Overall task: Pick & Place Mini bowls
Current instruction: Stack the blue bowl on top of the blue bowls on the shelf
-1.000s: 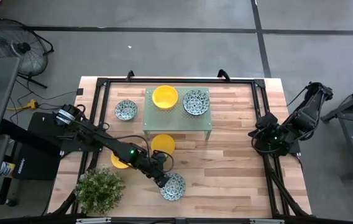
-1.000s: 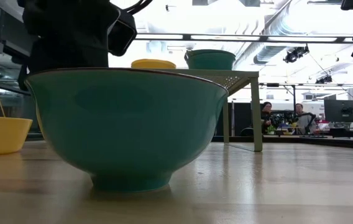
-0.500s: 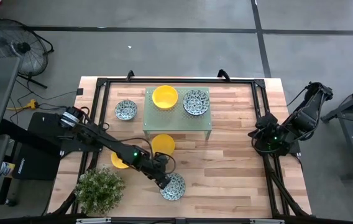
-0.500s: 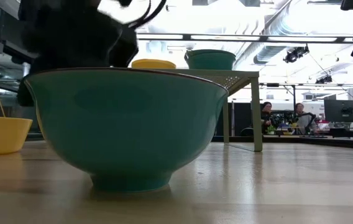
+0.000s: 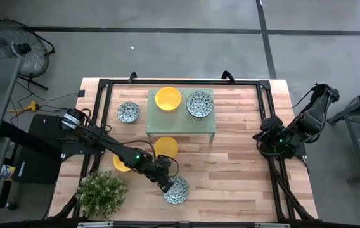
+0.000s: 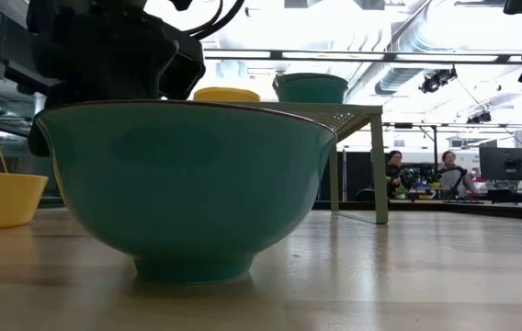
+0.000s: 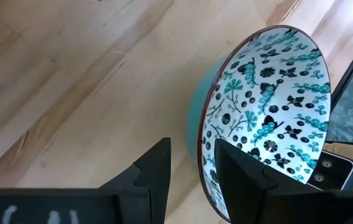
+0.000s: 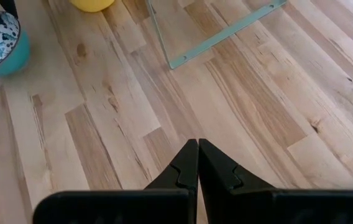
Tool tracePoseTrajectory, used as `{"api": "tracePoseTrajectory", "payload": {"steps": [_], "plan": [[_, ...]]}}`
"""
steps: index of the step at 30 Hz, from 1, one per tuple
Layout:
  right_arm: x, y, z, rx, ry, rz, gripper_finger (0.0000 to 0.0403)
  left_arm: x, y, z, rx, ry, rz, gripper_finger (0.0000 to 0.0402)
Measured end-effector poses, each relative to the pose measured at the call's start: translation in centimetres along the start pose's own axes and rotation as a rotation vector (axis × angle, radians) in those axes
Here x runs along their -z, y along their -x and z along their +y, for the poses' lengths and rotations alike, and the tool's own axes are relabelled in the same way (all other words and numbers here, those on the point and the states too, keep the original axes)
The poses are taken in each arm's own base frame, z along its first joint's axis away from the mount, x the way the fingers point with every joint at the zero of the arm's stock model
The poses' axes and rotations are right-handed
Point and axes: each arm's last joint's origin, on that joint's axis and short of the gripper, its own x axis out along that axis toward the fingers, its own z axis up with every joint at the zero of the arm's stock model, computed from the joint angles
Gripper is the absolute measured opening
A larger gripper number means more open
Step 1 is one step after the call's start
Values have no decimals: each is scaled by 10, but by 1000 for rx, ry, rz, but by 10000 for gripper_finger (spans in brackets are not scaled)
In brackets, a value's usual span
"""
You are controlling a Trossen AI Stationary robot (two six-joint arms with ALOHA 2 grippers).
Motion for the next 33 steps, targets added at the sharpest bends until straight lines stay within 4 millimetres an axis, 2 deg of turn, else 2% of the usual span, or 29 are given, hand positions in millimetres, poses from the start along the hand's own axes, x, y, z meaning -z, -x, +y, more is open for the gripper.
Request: {"api": "tracePoseTrajectory", "payload": {"steps": [4, 12, 17, 20, 24, 28, 33], "plan": [[0, 0, 0, -3, -2, -1, 0, 0, 0, 0, 0, -19, -2, 106], [0, 0, 0, -2, -1, -2, 0, 0, 0, -1, 7, -65, -2, 11], [0, 0, 1, -9, 9, -3, 0, 0, 0, -1, 11, -64, -5, 7], [-2, 0, 9, -81, 56, -13, 0, -2, 0, -4, 37, -77, -38, 5], [-7, 2, 32, -296, 244, -1, 0, -15, 4, -14, 70, -100, -131, 3], [-7, -1, 59, -483, 503, 6, 0, -30, 13, -26, 92, -142, -195, 3], [-2, -16, 85, -562, 787, 34, 1, -48, 21, -30, 51, -184, -213, 2]]}}
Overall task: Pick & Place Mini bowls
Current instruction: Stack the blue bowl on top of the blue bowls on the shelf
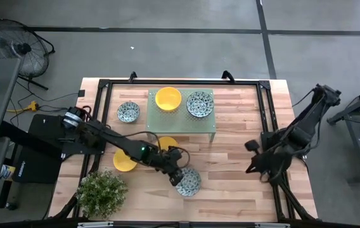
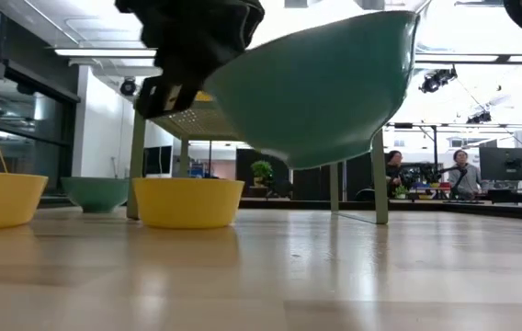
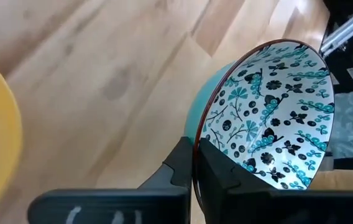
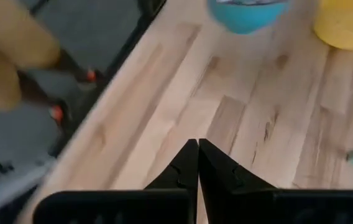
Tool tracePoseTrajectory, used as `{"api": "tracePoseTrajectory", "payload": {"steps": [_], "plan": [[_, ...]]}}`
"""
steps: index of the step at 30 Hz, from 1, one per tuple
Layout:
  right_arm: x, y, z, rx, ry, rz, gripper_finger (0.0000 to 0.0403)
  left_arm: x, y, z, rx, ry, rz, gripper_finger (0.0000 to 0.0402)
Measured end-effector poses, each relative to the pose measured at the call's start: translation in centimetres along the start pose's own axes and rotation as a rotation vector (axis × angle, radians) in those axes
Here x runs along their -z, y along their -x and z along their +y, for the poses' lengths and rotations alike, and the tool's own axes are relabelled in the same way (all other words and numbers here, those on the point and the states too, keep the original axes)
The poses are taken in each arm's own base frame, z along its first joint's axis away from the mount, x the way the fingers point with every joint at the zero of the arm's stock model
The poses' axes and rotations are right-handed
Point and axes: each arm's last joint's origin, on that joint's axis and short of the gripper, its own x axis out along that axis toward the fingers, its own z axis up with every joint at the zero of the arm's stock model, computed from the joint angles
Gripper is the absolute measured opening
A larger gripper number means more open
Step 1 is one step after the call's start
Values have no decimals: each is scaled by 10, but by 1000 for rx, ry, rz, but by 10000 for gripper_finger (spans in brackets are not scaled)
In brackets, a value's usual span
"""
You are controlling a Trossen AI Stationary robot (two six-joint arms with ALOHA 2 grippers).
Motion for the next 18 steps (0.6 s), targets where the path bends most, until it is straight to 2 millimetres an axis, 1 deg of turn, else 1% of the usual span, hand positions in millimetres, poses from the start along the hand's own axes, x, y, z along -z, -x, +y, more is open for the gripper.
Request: {"api": "tracePoseTrajectory", "payload": {"steps": [4, 10, 14, 18], "plan": [[-5, -27, 1, 14, 131, 76, 16, -11, 1, 1, -1, -13, -21, 1], [-21, -73, -6, 3, 267, 76, 82, -17, 0, 6, -7, -17, 2, 1], [-33, -97, -13, 37, 376, 106, 125, -14, -9, 10, -28, -16, 39, 0], [-52, -120, -20, 98, 501, 140, 151, -11, -21, 12, -10, -15, 64, 0]]}}
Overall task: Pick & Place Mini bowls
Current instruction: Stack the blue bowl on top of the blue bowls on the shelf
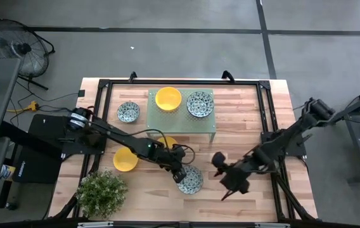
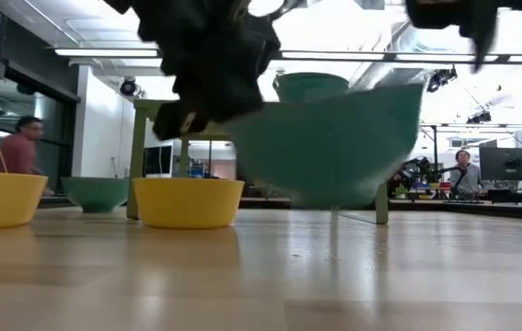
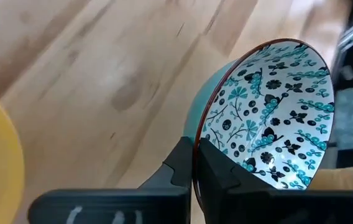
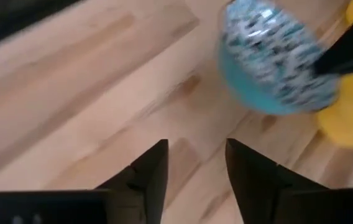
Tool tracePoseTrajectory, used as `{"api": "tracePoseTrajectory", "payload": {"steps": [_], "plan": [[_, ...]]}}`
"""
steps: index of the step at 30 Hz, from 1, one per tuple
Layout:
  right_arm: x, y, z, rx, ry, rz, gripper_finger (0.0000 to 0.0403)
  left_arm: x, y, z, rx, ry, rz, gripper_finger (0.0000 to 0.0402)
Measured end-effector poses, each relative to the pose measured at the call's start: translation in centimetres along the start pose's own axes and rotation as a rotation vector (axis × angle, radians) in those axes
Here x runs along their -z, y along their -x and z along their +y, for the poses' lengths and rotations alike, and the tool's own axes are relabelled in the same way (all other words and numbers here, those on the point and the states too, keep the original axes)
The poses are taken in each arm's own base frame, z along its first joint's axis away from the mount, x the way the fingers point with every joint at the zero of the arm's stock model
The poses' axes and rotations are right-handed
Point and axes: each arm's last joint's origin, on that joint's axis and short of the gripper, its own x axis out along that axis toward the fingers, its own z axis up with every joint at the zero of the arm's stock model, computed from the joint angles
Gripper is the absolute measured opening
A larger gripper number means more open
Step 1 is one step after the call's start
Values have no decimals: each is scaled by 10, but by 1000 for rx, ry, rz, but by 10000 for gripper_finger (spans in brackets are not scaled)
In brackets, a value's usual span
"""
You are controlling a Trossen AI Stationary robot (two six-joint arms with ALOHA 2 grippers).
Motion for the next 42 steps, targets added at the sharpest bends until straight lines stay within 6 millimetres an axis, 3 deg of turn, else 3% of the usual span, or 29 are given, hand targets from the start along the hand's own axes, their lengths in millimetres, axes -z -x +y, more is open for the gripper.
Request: {"api": "tracePoseTrajectory", "payload": {"steps": [8, 13, 20, 26, 31, 42], "plan": [[-25, -47, -21, -52, 173, 77, 153, 2, -4, 2, -4, -21, 10, 0], [-33, -63, -22, -71, 239, 113, 147, 3, -4, 4, -25, -28, 21, 0], [-34, -58, -22, -49, 226, 205, 145, 6, -4, 8, -62, -25, 65, 0], [-44, -59, -23, -80, 305, 78, 146, 1, -4, 9, -44, -26, 57, 0], [-46, -60, -26, -12, 413, 79, 145, 1, -4, 8, -38, -28, 54, 0], [-40, -65, -41, -90, 495, 21, 139, 0, -4, 5, 7, -63, 53, 0]]}}
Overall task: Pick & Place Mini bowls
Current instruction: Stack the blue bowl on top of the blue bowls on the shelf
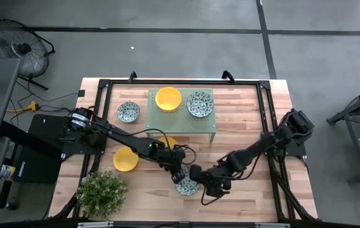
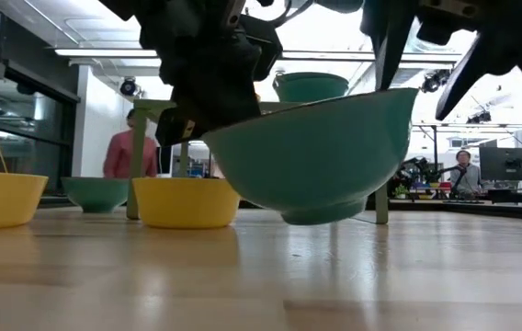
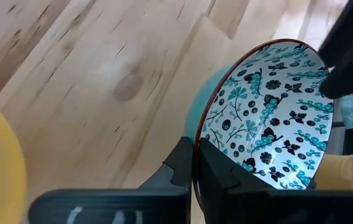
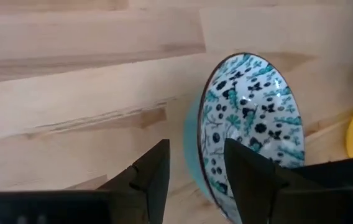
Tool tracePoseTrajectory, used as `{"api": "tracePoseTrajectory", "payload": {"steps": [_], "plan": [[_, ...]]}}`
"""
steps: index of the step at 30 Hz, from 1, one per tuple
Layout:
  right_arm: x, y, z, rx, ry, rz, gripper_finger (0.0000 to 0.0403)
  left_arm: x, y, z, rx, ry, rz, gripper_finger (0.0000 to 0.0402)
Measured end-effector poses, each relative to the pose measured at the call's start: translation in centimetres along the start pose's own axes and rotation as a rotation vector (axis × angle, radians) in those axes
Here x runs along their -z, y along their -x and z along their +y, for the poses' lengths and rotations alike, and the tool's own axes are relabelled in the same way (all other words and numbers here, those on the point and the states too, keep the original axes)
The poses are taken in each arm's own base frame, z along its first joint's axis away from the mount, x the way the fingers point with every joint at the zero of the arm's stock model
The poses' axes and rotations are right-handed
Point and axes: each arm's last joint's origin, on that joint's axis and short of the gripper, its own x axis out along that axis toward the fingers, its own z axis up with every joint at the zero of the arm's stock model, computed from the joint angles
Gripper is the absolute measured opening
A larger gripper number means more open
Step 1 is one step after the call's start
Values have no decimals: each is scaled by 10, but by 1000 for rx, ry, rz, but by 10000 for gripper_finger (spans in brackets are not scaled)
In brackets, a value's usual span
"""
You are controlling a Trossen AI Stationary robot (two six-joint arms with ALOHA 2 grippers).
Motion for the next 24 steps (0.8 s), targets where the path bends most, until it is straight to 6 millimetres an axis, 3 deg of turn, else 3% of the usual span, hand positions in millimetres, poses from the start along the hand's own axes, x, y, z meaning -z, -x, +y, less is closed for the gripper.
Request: {"api": "tracePoseTrajectory", "payload": {"steps": [14, 24], "plan": [[1, -2, 0, -42, 22, -38, 122, -1, 0, -3, 44, -75, 8, 0], [1, -2, -1, -35, 40, -48, 11, -2, 0, -4, 66, -110, 9, 0]]}}
